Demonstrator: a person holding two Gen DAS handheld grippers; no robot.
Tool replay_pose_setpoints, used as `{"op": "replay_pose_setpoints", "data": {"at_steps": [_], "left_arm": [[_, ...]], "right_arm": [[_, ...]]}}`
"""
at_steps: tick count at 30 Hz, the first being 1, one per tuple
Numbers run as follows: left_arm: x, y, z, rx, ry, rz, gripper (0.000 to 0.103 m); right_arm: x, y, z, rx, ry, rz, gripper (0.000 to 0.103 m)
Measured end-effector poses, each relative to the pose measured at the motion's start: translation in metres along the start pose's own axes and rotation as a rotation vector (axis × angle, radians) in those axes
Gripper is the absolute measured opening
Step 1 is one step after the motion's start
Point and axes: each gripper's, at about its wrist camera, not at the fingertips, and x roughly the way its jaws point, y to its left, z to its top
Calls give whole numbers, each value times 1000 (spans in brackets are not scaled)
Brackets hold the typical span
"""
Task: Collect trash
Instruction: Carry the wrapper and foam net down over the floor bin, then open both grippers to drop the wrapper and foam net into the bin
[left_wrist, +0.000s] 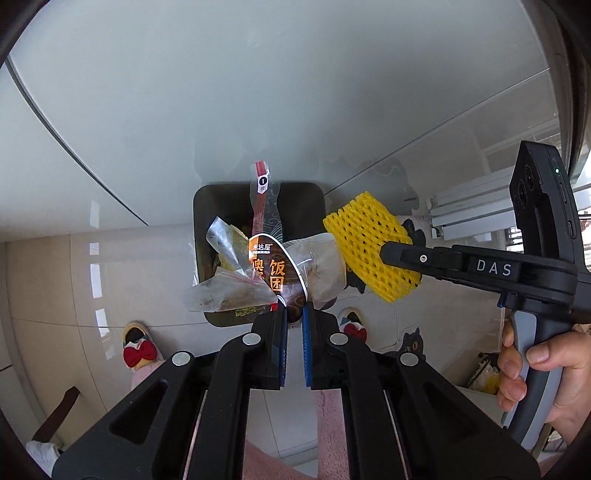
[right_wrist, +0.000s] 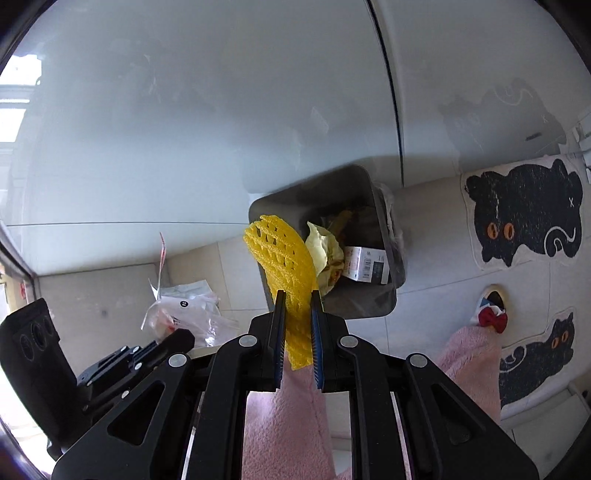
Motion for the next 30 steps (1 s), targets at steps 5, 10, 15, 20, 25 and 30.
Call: {"op": "replay_pose_setpoints", "data": {"at_steps": [5, 10, 15, 20, 25, 30], "left_arm": [[30, 10, -4, -22, 42, -5, 6], [46, 13, 1, -47, 49, -30, 7], [50, 6, 1, -24, 47, -16, 14], [47, 6, 6, -29, 40, -14, 23], [43, 6, 9, -18, 40, -4, 43], [39, 7, 11, -28, 32, 6, 70]], "right_arm": [[23, -3, 12, 29, 0, -11, 14], [36, -4, 17, 72, 3, 9, 14], [42, -6, 20, 99, 6, 9, 17], [45, -8, 24, 125, 9, 19, 28], [42, -9, 28, 144, -11, 19, 52], [38, -12, 31, 162, -17, 20, 70]]}}
